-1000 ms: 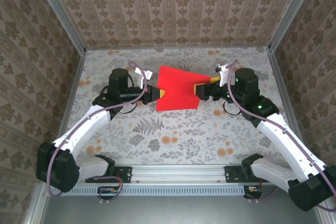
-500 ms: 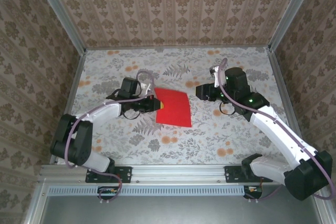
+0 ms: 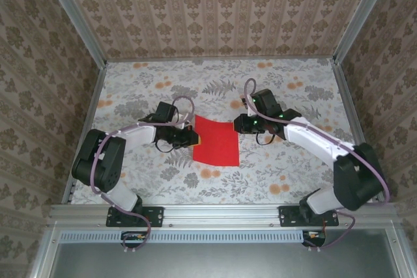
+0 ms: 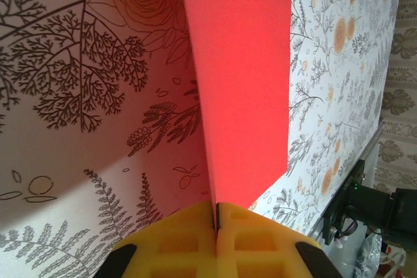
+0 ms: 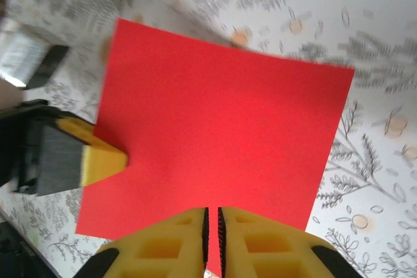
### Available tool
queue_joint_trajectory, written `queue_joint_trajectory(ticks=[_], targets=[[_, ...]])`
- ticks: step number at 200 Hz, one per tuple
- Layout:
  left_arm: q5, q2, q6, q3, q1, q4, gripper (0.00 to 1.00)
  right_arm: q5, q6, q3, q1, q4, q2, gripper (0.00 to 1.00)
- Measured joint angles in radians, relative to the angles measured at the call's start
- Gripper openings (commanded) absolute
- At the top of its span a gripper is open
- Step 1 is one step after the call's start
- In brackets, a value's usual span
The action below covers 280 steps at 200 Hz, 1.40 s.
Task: Fold a paper plane with a square sheet of paper (fold left side to right side)
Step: First fold in half a square sheet of paper at the center of the table.
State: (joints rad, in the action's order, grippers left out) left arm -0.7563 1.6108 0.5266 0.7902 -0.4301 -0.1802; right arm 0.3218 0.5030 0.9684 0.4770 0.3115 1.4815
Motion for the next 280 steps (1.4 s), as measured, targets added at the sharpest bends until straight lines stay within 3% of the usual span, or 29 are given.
queue_joint_trajectory(ticks=[77,149,202,242,280], targets=[[0.01,-0.002,0.005,-0.011,0.0,-0.013,0.06,-0.016,0.06,0.026,0.045,-0.007,0.284,0.12],[0.008,-0.037,0.034,-0.01,-0.01,-0.003,0.34,-0.032,0.067,0.037,0.048,-0.005,0.325,0.12],[0.001,-0.029,0.079,0.031,-0.11,0.055,0.51,-0.032,0.067,0.036,0.048,-0.008,0.325,0.12],[0.001,0.04,0.085,0.07,-0.149,0.09,0.52,-0.03,0.071,0.014,0.048,-0.04,0.315,0.12],[0.002,0.081,0.089,0.076,-0.164,0.096,0.45,-0.031,0.079,-0.029,0.043,-0.079,0.277,0.16]])
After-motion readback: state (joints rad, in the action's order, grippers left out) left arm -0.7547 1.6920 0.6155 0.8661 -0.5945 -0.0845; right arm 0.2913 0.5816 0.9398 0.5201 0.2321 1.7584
